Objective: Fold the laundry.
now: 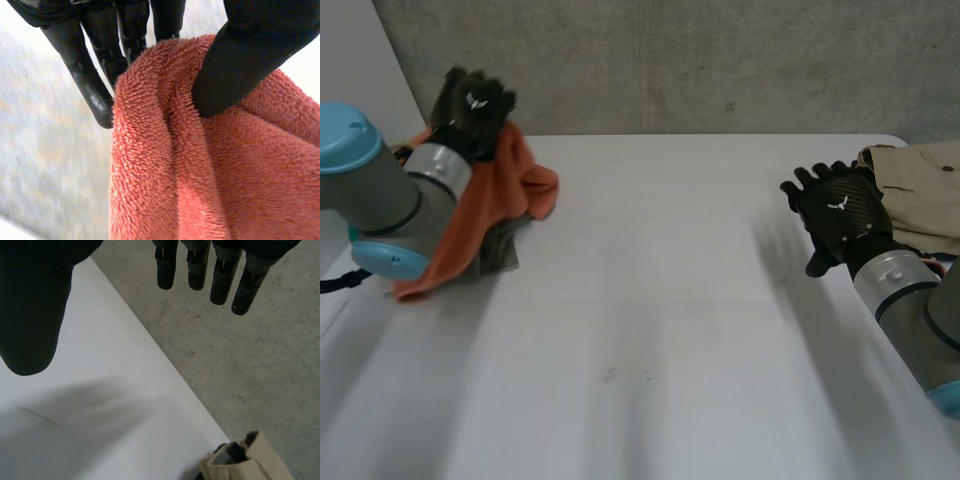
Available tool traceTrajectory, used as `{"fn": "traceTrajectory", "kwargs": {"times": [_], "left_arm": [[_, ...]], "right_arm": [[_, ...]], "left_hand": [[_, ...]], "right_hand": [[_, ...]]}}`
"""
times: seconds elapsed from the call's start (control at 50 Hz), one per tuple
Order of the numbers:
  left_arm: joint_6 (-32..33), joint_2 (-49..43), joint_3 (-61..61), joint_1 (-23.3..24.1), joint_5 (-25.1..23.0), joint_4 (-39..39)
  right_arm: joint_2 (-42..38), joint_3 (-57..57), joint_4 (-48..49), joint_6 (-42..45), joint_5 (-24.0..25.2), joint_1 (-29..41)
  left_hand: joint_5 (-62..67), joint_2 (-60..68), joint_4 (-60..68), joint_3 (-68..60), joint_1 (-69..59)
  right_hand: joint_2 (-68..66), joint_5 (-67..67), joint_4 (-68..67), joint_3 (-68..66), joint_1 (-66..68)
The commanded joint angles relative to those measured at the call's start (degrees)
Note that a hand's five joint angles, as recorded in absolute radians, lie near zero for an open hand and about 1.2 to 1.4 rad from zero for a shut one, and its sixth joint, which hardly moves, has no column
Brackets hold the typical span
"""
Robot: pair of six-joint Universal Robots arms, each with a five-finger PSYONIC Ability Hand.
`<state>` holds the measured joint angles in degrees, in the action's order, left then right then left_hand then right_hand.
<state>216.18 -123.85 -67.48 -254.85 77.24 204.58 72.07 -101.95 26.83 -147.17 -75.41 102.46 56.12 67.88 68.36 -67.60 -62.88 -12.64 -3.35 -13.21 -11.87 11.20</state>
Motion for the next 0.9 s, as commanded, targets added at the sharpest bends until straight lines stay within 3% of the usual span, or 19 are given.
{"fn": "traceTrajectory", "kwargs": {"times": [0.02,0.06,0.18,0.24,0.28,0.32,0.4,0.42,0.54,0.64,0.8,0.9], "left_arm": [[-11.2,7.9,-9.2,13.6,-0.7,1.2],[-15.1,7.2,-10.8,18.7,-0.9,0.7],[-20.5,0.5,-13.3,25.9,-1.0,-5.9],[-21.0,-0.9,-14.1,28.4,-3.4,-14.0],[-20.9,0.3,-13.6,28.8,-6.5,-18.0],[-21.5,3.0,-13.1,28.3,-7.9,-19.2],[-21.9,10.5,-13.2,21.6,-7.1,-17.1],[-22.5,13.1,-13.3,18.4,-5.7,-15.8],[-24.6,17.8,-12.9,12.9,0.4,-13.6],[-24.2,18.3,-13.3,7.7,5.0,-15.1],[-22.0,11.6,-12.8,7.6,5.7,-19.8],[-19.6,7.7,-12.7,7.7,7.5,-22.4]], "right_arm": [[0.3,1.9,0.1,-0.7,-5.0,-0.1],[0.3,2.6,0.1,-1.1,-6.8,-0.2],[0.2,4.0,0.0,-1.6,-8.3,-0.7],[0.3,4.5,0.0,-1.7,-8.2,-1.6],[0.3,5.1,-0.1,-1.7,-8.1,-1.6],[0.3,5.5,-0.2,-1.6,-8.0,-1.6],[-0.2,6.5,-0.6,-1.5,-8.0,-1.3],[-0.3,6.8,-0.6,-1.5,-8.0,-1.3],[-1.0,8.4,-2.5,-1.5,-6.8,0.4],[-1.4,13.6,-12.1,-1.6,-0.5,4.8],[-7.3,25.0,-30.8,-3.5,2.2,8.5],[-11.2,30.7,-33.2,-9.3,1.7,11.9]], "left_hand": [[13.9,12.1,11.6,-12.4,-17.1],[13.9,12.1,11.6,-12.4,-17.1],[13.9,12.1,11.6,-12.4,-17.1],[-38.2,-40.0,-40.4,39.7,35.0],[-56.1,-57.9,-58.4,57.6,52.9],[-56.1,-57.9,-58.4,57.6,52.9],[-56.1,-57.9,-58.4,57.6,52.9],[-55.9,-57.7,-58.2,57.4,52.7],[-53.6,-55.3,-55.8,55.0,50.3],[-51.9,-53.6,-54.1,53.4,48.6],[-49.5,-51.3,-51.8,51.0,46.3],[-48.8,-50.6,-51.1,50.3,45.6]], "right_hand": [[2.6,3.3,3.2,1.9,-1.2],[2.6,3.3,3.2,1.9,-1.2],[2.6,3.3,3.2,1.9,-1.2],[2.6,3.3,3.2,1.9,-1.2],[2.6,3.3,3.2,1.9,-1.2],[2.6,3.3,3.2,1.9,-1.2],[2.6,3.3,3.2,1.9,-1.2],[2.6,3.3,3.2,1.9,-1.2],[2.6,3.3,3.2,1.9,-1.2],[2.6,3.3,3.2,1.9,-1.2],[2.6,3.3,3.2,1.9,-1.2],[2.6,3.3,3.2,1.9,-1.2]]}}
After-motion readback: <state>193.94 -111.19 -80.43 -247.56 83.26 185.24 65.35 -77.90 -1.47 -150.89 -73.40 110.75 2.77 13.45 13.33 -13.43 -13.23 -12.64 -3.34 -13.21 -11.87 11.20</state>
